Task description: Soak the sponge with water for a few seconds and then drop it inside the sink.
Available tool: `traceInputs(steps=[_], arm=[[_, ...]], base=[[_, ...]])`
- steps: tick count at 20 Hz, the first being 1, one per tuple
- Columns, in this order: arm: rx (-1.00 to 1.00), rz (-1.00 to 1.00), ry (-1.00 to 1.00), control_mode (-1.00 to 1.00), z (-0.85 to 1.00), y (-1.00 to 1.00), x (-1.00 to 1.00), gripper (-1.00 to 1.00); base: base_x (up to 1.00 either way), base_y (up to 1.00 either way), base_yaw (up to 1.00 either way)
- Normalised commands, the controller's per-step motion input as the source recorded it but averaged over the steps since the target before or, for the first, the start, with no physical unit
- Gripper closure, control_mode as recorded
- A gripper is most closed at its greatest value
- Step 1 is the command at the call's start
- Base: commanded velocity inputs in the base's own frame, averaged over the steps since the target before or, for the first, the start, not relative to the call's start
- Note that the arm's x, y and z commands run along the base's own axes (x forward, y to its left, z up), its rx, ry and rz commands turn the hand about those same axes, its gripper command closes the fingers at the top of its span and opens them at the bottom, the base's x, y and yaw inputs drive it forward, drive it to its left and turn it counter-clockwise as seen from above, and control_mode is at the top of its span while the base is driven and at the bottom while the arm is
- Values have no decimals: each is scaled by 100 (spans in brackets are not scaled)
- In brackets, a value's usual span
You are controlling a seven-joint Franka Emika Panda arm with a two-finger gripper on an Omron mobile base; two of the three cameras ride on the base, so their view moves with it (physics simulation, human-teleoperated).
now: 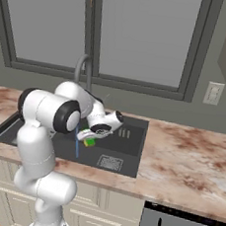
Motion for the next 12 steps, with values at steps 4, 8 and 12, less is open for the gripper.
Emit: traceInputs(steps=[4, 8, 12], arm=[[-1, -3, 25, -100, 0, -27, 0, 100], [-5, -3, 15, -100, -6, -29, 0, 100], [-11, -3, 1, -100, -20, -29, 0, 100]], base=[[0, 0, 0], [0, 0, 0], [0, 0, 0]])
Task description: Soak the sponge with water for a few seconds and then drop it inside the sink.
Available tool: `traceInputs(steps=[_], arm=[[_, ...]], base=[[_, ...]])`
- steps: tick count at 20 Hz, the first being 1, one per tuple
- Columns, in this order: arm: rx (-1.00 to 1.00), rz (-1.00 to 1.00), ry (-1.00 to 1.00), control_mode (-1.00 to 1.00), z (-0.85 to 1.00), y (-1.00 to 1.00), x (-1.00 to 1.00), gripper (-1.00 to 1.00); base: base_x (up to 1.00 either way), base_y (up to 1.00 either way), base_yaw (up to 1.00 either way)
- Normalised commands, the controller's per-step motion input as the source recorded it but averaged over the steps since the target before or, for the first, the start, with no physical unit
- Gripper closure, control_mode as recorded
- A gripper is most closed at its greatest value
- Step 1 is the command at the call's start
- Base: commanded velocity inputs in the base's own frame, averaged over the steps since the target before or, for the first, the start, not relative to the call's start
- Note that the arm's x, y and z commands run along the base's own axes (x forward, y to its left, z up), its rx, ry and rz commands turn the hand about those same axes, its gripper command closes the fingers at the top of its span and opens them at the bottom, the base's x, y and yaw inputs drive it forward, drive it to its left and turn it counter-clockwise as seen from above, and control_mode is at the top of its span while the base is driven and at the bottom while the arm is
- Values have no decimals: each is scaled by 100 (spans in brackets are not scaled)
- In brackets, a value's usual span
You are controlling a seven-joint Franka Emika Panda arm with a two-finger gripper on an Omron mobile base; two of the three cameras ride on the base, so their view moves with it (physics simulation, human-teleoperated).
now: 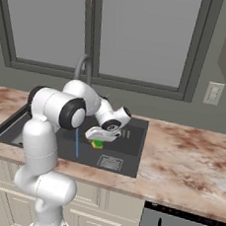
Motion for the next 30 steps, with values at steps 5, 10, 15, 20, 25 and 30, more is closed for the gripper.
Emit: traceInputs(steps=[5, 10, 15, 20, 25, 30], arm=[[-9, -4, 0, -100, -20, -24, -16, 100], [-7, -5, 0, -100, -27, -7, -10, 100], [-11, -6, 0, -100, -41, -4, 0, 100], [-13, -5, 0, -100, -25, -5, 0, 100], [-11, -9, -5, -100, -4, -18, -3, 100], [-9, -15, -6, -100, -6, -27, -1, 100]], base=[[0, 0, 0], [0, 0, 0], [0, 0, 0], [0, 0, 0], [0, 0, 0], [0, 0, 0]])
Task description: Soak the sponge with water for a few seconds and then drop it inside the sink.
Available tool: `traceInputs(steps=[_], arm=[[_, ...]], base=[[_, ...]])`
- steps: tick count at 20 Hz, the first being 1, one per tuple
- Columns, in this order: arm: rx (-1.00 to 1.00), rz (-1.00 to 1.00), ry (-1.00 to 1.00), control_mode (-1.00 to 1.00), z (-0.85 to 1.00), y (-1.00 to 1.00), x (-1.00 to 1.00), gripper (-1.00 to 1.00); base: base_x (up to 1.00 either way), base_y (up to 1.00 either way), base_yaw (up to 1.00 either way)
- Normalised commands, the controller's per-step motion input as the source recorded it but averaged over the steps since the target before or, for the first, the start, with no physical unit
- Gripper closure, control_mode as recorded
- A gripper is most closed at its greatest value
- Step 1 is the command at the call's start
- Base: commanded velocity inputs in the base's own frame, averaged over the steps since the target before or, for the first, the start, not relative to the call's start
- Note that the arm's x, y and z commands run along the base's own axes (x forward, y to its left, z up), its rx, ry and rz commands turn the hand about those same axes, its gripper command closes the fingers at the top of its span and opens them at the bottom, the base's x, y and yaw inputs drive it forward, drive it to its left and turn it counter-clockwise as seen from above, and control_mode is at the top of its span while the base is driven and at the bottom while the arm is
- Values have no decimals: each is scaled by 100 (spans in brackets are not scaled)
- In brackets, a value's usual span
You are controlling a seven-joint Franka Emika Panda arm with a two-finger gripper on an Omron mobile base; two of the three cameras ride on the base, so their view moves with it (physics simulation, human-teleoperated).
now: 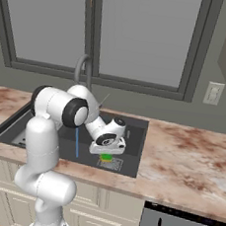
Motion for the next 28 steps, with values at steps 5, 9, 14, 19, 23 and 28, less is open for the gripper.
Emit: traceInputs(steps=[5, 9, 14, 19, 23, 28], arm=[[-4, -18, 0, -100, -22, -19, 0, 100], [0, -20, 0, -100, -15, -11, 1, 100], [0, -20, 0, -100, -5, -7, 11, 100], [0, -13, 0, -100, -12, -13, 14, 100], [-2, -9, 0, -100, -26, -10, 19, 100], [-5, -7, -3, -100, -34, -10, 30, 100]], base=[[0, 0, 0], [0, 0, 0], [0, 0, 0], [0, 0, 0], [0, 0, 0], [0, 0, 0]])
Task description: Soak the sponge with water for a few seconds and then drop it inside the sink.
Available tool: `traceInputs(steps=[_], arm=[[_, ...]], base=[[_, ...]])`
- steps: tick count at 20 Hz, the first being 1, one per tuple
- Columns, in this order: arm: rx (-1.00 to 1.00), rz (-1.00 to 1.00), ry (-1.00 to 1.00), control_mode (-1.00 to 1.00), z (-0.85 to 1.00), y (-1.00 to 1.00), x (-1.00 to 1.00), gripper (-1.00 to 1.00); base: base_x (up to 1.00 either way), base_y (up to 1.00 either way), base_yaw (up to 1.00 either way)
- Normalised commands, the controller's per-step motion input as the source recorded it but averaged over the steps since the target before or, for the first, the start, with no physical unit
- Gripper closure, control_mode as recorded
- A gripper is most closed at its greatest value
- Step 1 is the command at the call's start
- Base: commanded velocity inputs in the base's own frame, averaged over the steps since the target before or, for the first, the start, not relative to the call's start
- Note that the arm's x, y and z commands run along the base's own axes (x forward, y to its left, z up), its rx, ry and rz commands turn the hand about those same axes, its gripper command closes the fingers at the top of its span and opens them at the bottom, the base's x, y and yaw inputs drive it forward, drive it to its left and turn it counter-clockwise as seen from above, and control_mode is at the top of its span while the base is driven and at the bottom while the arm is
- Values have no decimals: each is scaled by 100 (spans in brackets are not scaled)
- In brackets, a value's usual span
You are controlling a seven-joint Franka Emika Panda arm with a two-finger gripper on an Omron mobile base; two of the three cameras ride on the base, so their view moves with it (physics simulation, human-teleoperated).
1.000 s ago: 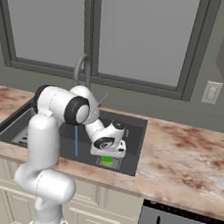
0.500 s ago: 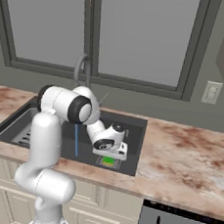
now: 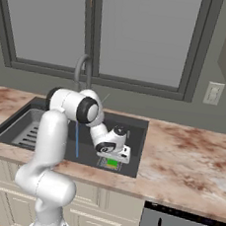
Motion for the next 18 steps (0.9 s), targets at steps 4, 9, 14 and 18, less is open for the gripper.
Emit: traceInputs(steps=[4, 9, 14, 18], arm=[[-7, -6, -5, -100, -23, -6, 41, 100], [-3, -4, -3, -100, -15, -2, 23, 100], [0, 0, 0, -100, -3, -2, 1, 100], [0, 0, 0, -100, -4, -4, 0, 100]], base=[[0, 0, 0], [0, 0, 0], [0, 0, 0], [0, 0, 0]])
